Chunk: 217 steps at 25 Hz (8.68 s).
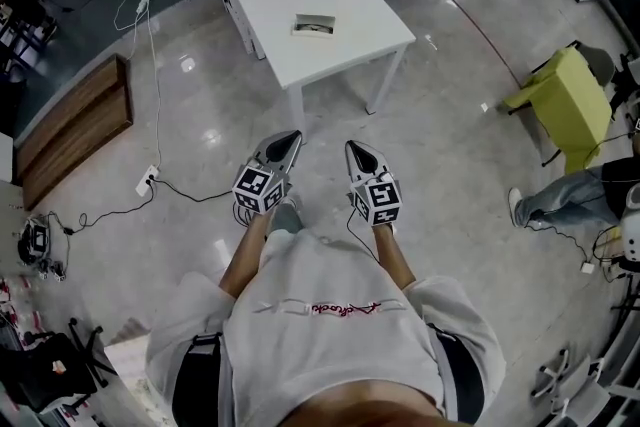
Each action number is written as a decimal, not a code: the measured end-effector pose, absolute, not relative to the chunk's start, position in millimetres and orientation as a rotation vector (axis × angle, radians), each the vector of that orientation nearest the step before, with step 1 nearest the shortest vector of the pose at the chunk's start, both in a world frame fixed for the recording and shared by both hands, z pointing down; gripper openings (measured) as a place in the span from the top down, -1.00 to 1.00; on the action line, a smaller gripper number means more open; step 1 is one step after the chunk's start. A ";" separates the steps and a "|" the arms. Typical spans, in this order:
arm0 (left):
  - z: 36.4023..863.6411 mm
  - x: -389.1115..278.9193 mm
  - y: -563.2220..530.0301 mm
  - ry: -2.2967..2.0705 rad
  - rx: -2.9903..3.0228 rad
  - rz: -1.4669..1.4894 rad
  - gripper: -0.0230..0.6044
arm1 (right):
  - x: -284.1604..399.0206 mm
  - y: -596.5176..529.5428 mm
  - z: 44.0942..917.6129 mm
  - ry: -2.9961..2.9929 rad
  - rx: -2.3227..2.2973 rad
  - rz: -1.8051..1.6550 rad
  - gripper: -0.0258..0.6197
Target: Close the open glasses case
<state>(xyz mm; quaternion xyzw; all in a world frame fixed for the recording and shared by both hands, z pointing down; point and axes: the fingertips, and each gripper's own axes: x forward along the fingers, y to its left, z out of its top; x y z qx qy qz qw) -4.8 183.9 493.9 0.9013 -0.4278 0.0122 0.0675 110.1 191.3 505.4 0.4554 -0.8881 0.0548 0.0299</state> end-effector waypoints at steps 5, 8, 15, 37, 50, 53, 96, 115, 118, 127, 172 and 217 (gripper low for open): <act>496.2 -2.0 173.7 -1.281 2.714 0.024 0.84 | 108.9 180.0 505.1 -2.738 1.388 0.152 0.92; 498.3 -2.9 167.5 -1.278 2.708 0.010 0.84 | 108.7 175.4 510.0 -2.731 1.365 0.143 0.92; 507.6 -7.6 147.1 -1.283 2.694 0.007 0.84 | 106.3 155.0 515.8 -2.723 1.351 0.129 0.92; 520.6 -40.9 -11.0 -1.246 2.661 -0.014 0.84 | 71.0 -3.7 527.4 -2.674 1.340 0.152 0.92; 505.2 -60.0 -140.6 -1.166 2.684 -0.007 0.84 | 38.1 -127.0 514.9 -2.646 1.376 0.177 0.92; 501.2 -63.6 -166.7 -1.157 2.691 -0.010 0.84 | 35.4 -153.6 510.4 -2.634 1.391 0.170 0.92; 556.2 -64.1 -283.0 -1.183 2.537 0.139 0.84 | 45.2 -272.7 549.2 -2.585 1.327 0.358 0.92; 617.3 -51.4 -255.7 -1.143 2.435 0.241 0.84 | 48.2 -235.2 621.9 -2.514 1.282 0.561 0.92; 625.5 -51.2 -247.4 -1.139 2.418 0.254 0.84 | 47.5 -226.1 631.5 -2.502 1.265 0.585 0.92; 628.4 -48.0 -242.5 -1.144 2.399 0.241 0.84 | 44.6 -229.8 641.7 -2.497 1.231 0.583 0.92; 628.6 -48.3 -243.6 -1.112 2.361 0.168 0.84 | 17.2 -323.2 680.7 -1.991 0.774 -0.521 0.69; 629.1 -35.1 -246.8 -1.093 2.365 0.167 0.84 | 8.3 -254.0 718.5 -2.032 0.639 -0.412 0.69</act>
